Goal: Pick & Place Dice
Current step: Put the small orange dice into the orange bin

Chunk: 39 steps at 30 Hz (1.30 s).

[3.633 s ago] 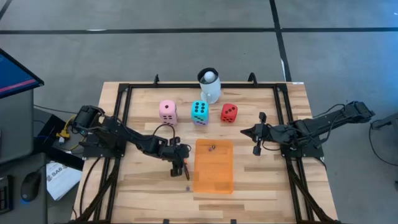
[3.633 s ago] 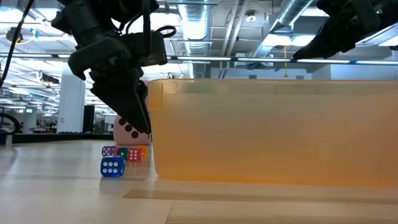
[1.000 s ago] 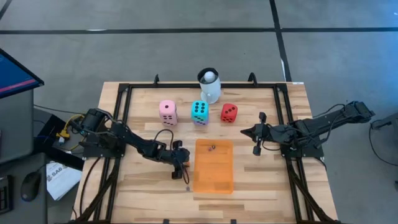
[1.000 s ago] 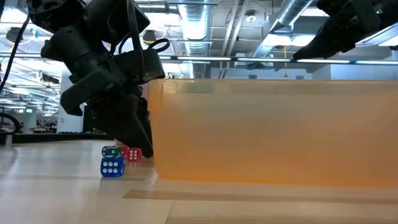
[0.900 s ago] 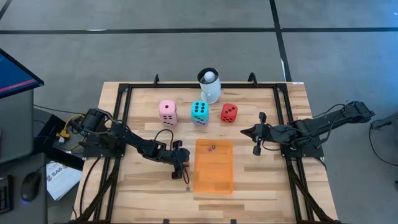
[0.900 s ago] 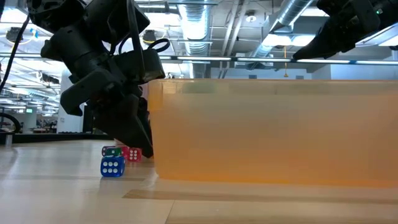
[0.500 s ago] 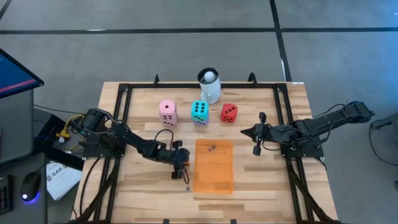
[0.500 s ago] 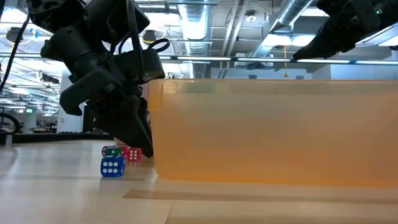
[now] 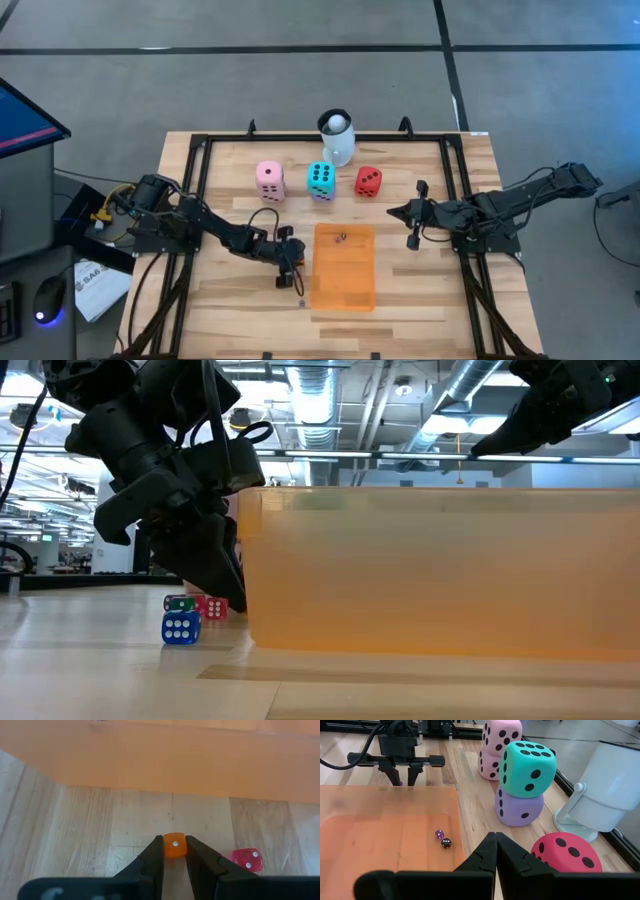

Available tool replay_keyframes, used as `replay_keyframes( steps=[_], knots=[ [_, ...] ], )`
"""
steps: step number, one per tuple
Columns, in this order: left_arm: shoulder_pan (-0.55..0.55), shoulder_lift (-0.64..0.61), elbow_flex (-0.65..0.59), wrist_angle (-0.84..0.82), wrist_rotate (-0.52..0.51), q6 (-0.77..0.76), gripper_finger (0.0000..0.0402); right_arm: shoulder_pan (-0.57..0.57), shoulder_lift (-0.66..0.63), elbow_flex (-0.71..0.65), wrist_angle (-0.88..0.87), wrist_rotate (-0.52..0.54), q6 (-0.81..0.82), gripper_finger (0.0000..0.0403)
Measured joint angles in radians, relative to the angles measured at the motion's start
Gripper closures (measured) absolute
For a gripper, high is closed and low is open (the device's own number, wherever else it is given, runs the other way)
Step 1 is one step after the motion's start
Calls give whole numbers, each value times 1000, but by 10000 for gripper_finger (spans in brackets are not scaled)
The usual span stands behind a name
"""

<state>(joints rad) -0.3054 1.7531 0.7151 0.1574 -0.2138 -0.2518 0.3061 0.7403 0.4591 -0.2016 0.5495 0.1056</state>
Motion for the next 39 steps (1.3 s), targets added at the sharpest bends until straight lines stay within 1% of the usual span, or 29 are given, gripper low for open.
replay_keyframes(
  steps=[21, 24, 27, 30, 32, 35, 39],
  knots=[
    [6, -8, 0, -9, -3, 12, 345, 0, 0, 0, 0, 0, 0, 403],
    [14, -41, -2, -27, -2, 42, 345, 0, 0, 0, -1, 0, 0, 403],
    [28, -113, 0, -44, -3, 57, 345, 0, 0, 0, -1, 0, 0, 403],
    [47, -187, -1, -102, -5, 60, 345, 0, 0, 0, -1, 0, 0, 403],
    [57, -238, -1, -113, -37, 71, 345, 0, 0, 0, -1, 0, 0, 403],
    [74, -297, -1, -89, -88, 124, 345, 0, 0, 0, -1, 0, 0, 403],
    [103, -334, -1, 28, -104, 194, 346, 0, 0, 0, 0, 0, 0, 403]
  ],
)
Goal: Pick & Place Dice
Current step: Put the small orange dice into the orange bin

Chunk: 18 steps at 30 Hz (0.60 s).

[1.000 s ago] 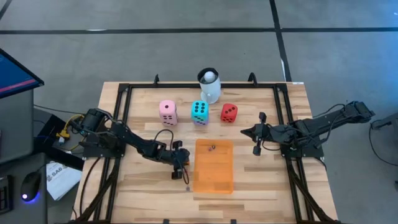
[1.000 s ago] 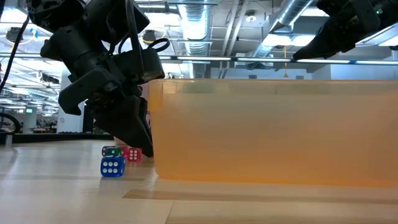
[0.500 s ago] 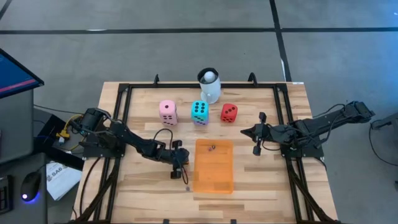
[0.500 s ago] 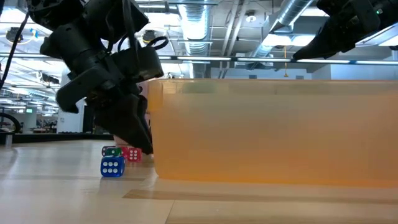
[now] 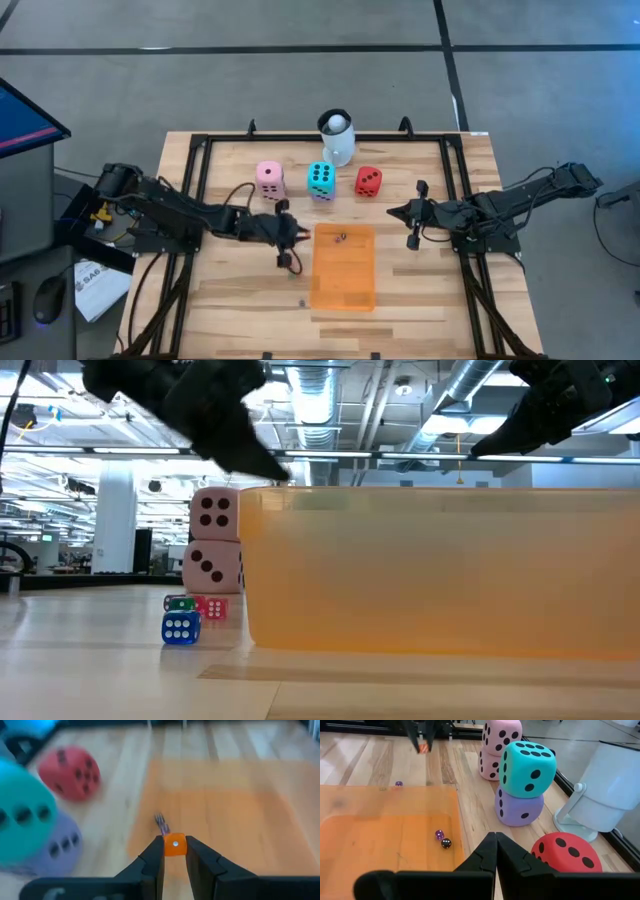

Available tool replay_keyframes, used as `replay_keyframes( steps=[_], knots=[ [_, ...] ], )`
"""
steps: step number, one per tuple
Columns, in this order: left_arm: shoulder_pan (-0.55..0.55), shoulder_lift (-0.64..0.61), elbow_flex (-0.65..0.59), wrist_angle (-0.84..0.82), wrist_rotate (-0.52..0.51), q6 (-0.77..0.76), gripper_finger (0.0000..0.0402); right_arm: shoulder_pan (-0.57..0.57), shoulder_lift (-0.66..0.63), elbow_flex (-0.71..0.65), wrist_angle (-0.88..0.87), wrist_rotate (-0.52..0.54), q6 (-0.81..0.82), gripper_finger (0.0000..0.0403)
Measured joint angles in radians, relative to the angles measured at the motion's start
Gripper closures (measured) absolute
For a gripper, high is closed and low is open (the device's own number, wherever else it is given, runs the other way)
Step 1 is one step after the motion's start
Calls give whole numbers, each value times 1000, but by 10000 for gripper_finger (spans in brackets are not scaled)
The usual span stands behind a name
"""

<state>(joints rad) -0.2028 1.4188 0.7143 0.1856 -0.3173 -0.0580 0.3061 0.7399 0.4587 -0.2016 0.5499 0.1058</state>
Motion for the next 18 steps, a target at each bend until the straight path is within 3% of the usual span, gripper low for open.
replay_keyframes(
  steps=[8, 18],
  knots=[
    [57, 27, 0, 170, 0, 74, 346, 0, 0, 0, 0, 0, 0, 403],
    [60, 184, 1, 425, 0, 81, 346, 0, 0, 0, 1, 0, 0, 403]
  ],
)
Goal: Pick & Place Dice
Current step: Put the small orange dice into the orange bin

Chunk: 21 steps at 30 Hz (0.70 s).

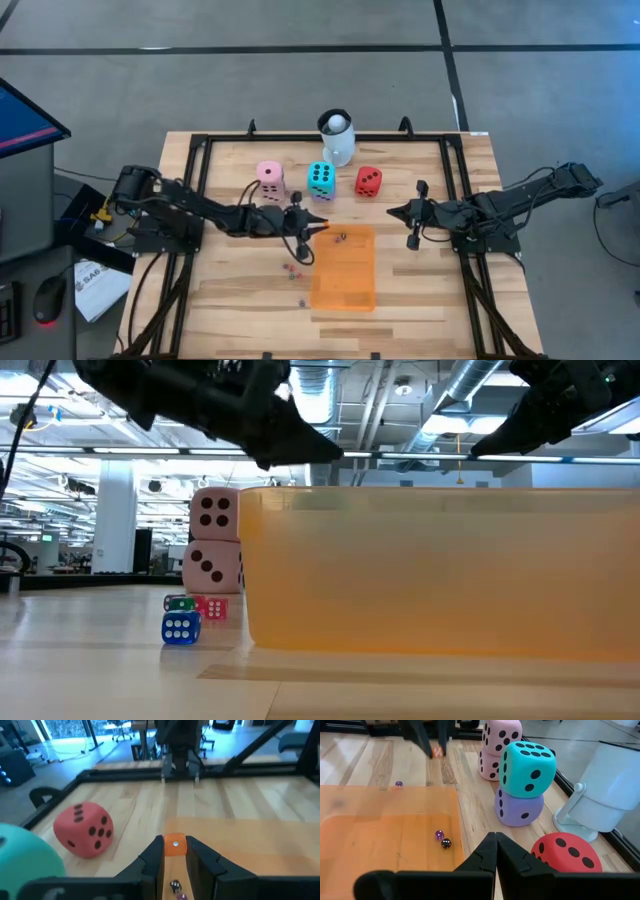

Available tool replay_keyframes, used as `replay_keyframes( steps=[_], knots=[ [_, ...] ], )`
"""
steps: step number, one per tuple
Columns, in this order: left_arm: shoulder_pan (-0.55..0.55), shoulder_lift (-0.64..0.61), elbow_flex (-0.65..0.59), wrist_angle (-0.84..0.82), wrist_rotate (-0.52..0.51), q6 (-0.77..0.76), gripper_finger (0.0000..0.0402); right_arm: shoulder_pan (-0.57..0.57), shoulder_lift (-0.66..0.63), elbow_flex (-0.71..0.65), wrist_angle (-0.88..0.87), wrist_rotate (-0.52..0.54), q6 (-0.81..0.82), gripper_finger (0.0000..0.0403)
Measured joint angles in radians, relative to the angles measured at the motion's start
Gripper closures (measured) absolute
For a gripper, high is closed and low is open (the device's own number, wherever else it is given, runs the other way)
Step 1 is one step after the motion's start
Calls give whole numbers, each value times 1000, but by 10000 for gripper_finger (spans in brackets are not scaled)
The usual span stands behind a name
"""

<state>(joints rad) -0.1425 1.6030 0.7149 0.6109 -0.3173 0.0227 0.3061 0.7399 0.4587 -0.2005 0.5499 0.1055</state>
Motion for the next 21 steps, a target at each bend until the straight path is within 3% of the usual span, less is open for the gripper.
replay_keyframes(
  steps=[12, 21],
  knots=[
    [0, 158, 81, -28, 0, -33, 346, -1, 0, 0, 1, 0, 0, 403],
    [-4, 177, 84, -169, 0, -134, 346, -1, 0, 0, 0, 0, -1, 403]
  ],
)
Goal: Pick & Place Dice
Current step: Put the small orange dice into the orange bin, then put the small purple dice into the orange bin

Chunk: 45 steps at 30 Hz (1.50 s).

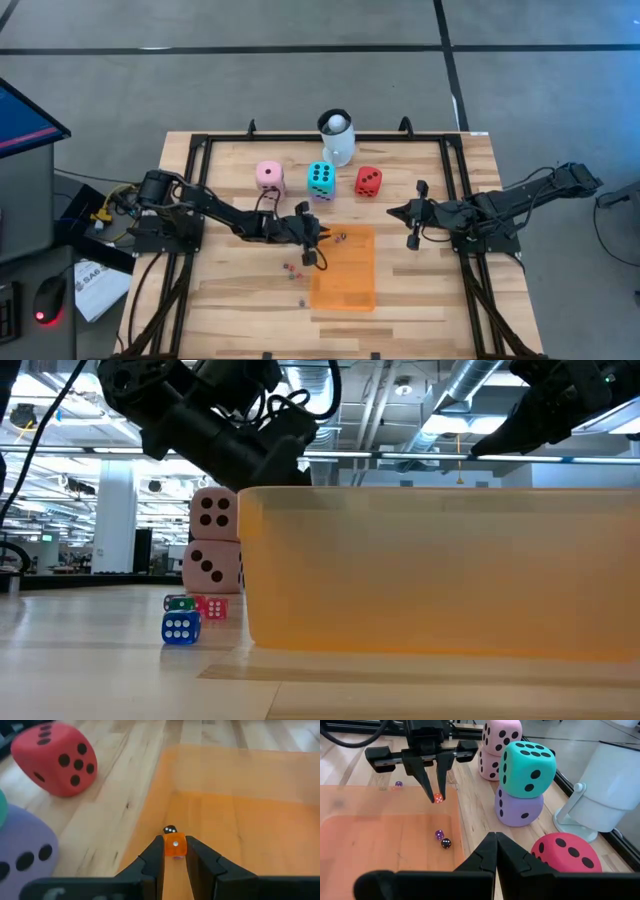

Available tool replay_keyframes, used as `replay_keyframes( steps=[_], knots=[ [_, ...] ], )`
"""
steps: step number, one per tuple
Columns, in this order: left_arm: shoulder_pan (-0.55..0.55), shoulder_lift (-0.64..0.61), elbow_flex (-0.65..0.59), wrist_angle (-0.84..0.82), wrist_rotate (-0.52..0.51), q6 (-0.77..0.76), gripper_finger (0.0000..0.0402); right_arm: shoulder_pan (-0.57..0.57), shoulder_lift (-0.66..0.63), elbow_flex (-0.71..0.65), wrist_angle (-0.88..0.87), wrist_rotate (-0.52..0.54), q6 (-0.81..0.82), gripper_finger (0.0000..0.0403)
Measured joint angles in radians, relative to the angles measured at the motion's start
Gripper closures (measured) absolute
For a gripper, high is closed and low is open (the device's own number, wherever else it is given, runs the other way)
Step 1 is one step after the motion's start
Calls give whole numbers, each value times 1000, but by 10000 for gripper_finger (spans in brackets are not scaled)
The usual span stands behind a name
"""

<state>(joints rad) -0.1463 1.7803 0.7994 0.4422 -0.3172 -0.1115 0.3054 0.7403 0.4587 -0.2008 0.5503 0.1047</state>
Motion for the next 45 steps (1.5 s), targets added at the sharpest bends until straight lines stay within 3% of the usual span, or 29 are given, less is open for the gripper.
replay_keyframes(
  steps=[18, 27, 37, 45],
  knots=[
    [0, 0, 0, 11, 0, 0, 281, 1, 0, 0, 0, 0, 0, 403],
    [1, -39, 0, 25, 0, 1, 300, 1, 0, 0, 0, 0, 0, 403],
    [14, -171, 0, -28, 0, 9, 311, 1, 0, 0, 0, 0, 0, 403],
    [16, -298, 0, -179, -1, 85, 312, 1, 0, 0, 0, 0, 0, 403]
  ],
)
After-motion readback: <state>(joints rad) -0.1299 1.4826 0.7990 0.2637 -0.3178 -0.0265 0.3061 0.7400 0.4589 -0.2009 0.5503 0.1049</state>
